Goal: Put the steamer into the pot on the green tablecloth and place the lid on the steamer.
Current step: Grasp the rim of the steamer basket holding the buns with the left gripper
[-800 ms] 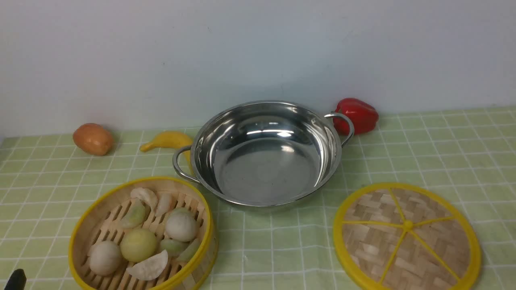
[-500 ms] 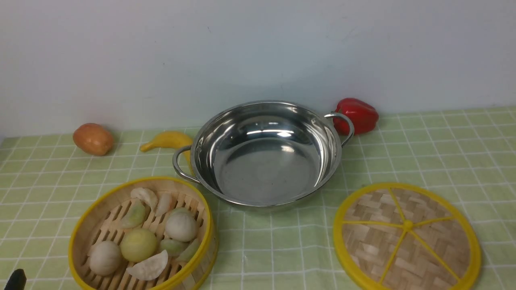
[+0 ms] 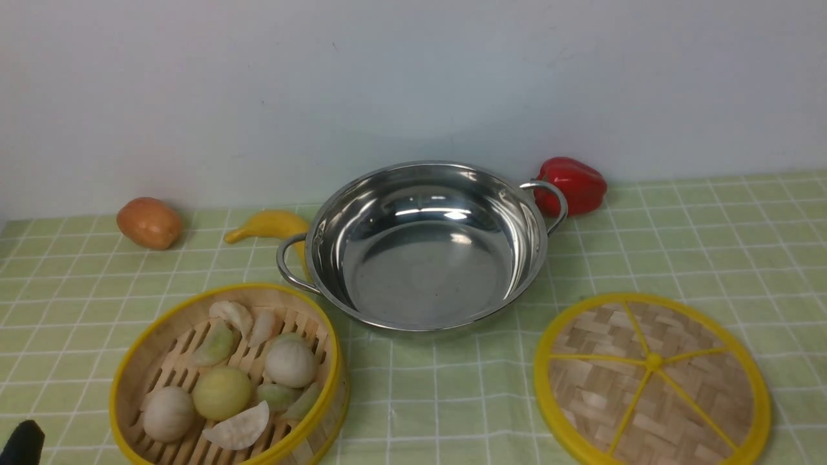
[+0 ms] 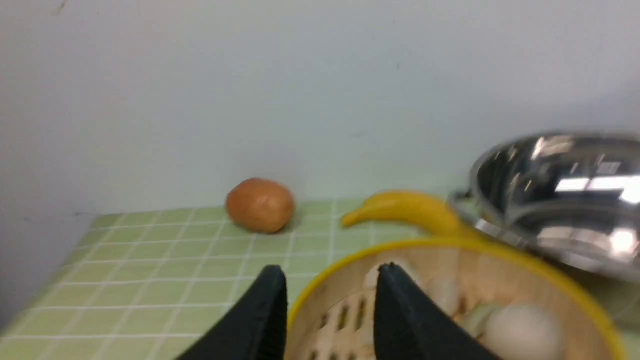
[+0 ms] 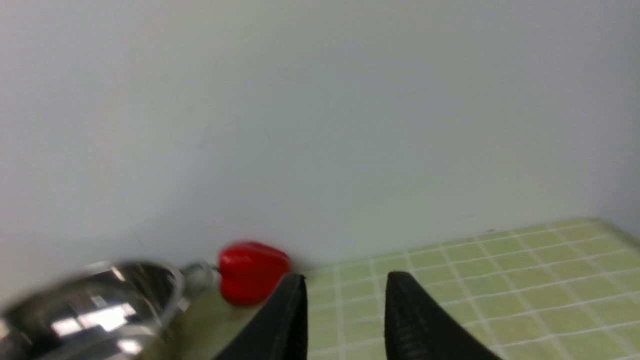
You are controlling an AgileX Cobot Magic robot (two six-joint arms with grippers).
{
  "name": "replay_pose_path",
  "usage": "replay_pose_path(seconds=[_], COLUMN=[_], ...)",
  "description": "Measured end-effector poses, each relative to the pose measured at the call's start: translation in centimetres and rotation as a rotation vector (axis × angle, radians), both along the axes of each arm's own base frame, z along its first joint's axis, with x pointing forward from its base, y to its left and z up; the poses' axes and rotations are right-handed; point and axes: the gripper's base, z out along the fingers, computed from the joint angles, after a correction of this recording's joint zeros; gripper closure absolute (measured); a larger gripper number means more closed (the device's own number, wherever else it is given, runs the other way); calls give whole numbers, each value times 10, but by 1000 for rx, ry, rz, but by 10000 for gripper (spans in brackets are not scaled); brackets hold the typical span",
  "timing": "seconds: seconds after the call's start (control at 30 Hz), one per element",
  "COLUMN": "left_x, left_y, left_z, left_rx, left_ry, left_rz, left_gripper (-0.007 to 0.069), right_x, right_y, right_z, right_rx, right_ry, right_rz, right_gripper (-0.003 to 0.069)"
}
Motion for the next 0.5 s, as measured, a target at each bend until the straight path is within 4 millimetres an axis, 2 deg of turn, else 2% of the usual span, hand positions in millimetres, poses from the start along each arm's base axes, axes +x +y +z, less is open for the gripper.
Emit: replay_pose_path(seconds=[0.13,0.2,0.23,0.27,0.5], left_x=[0,-1,-1,-2,-5], left_y=[-1,0,0,1,4], left_z=[11,15,15,18,31], left_rx=[-408,-530,-537,-576,-615], left_ry=[-130,-177,-181,-213,-368], left_rz=[-26,-34,-35,-39,-59], left_gripper=[382,382,382,382,382], right_x=[-1,-2,-2,-2,-4], right_y=[-2,-3,-3,-5,-10], right_z=[6,9,9,11,16], right_rx=[350,476,476,575,822], right_ry=[-86,-127,-127,-153,-246], right_rz=[24,30,30,35,50], right_gripper=[419,419,419,419,419])
